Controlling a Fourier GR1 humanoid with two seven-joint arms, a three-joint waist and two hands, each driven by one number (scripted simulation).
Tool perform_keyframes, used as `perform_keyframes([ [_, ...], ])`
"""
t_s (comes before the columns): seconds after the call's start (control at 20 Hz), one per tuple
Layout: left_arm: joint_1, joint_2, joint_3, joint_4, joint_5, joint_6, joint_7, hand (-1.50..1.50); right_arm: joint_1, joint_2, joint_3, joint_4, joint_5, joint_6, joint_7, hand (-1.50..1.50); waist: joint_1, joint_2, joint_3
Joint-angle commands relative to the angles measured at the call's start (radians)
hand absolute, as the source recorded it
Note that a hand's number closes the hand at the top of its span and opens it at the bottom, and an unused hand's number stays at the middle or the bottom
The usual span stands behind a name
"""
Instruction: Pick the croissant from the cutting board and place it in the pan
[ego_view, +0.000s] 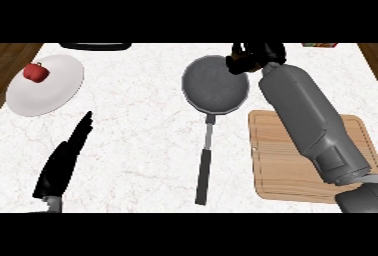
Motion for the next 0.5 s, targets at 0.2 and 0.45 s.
perform_keyframes([
  [0.2, -0.076, -0.017, -0.005, 0.009, -0.011, 0.008, 0.029, 0.0, -0.082, 0.11, 0.012, 0.29, 0.066, -0.078, -0.039, 1.5, 0.032, 0.021, 0.0],
  [0.45, -0.048, -0.029, -0.025, 0.009, -0.026, 0.011, 0.013, 0.0, -0.114, 0.188, -0.06, 0.369, -0.014, 0.03, 0.003, 1.5, 0.047, 0.023, 0.001],
])
